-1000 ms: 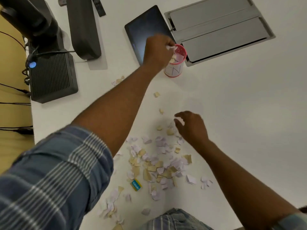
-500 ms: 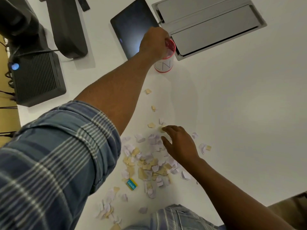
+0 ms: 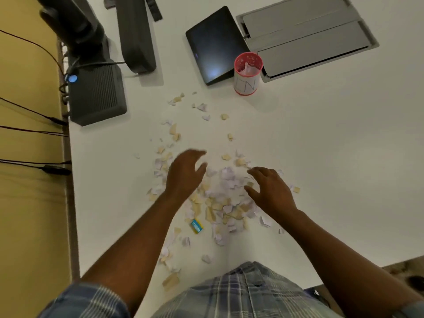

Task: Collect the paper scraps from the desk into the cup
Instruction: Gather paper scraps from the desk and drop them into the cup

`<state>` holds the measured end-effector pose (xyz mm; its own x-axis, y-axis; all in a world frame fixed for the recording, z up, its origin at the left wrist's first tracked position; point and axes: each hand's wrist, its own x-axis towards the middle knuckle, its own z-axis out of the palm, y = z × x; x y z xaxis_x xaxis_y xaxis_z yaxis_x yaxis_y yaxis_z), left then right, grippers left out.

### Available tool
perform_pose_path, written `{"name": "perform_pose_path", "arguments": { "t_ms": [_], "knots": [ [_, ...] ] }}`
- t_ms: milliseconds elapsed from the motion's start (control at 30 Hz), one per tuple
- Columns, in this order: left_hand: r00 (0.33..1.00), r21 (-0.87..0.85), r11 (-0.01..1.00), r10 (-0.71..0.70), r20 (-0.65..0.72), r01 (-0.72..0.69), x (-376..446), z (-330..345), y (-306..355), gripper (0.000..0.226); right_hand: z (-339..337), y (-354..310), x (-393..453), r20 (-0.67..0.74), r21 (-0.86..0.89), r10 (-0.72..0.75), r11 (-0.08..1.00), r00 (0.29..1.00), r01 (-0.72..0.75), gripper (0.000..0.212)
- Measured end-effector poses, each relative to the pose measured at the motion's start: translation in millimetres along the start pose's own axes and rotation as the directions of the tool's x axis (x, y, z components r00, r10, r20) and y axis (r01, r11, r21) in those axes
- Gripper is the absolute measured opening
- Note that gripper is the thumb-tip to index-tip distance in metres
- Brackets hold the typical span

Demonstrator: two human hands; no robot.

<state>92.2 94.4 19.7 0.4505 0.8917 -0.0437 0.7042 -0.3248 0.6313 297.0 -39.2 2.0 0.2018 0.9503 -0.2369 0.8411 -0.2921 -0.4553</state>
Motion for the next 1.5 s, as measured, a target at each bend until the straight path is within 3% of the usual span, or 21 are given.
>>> {"name": "perform_pose_path", "arguments": {
  "t_ms": [200,367,567,733,1033,1200,1500],
  "knots": [
    [0.971,0.145,0.965,-0.23,0.066,0.219,-120,-3,-49,0.042,6,7,-33,0.023,-0.176,0.074,0.982,0.997,-0.069,0.075],
    [0.905,0.257,0.894,-0.407,0.127,0.366,-166,-10,-67,0.079,8,16,-54,0.018,-0.339,0.184,0.926,0.983,-0.168,0.105],
    [0.803,0.455,0.831,-0.492,0.337,0.318,-197,-27,-82,0.127,12,22,-65,0.19,-0.374,0.191,0.921,0.963,-0.109,0.128],
    [0.704,0.555,0.787,-0.554,0.444,0.269,-222,-22,-83,0.138,19,20,-68,0.258,-0.295,0.21,0.947,0.943,-0.13,0.134],
    [0.83,0.235,0.865,-0.495,0.256,0.444,-228,6,-65,0.096,34,-13,-54,0.27,-0.214,0.083,0.976,0.959,-0.024,0.124],
    [0.884,0.192,0.906,-0.414,0.216,0.377,-203,15,-50,0.093,46,-33,-45,0.304,-0.252,-0.017,0.963,0.953,0.097,0.108],
    [0.919,0.182,0.945,-0.311,0.243,0.271,-156,34,-32,0.088,60,-49,-38,0.376,-0.265,-0.138,0.932,0.916,0.249,0.084]
  ]
}}
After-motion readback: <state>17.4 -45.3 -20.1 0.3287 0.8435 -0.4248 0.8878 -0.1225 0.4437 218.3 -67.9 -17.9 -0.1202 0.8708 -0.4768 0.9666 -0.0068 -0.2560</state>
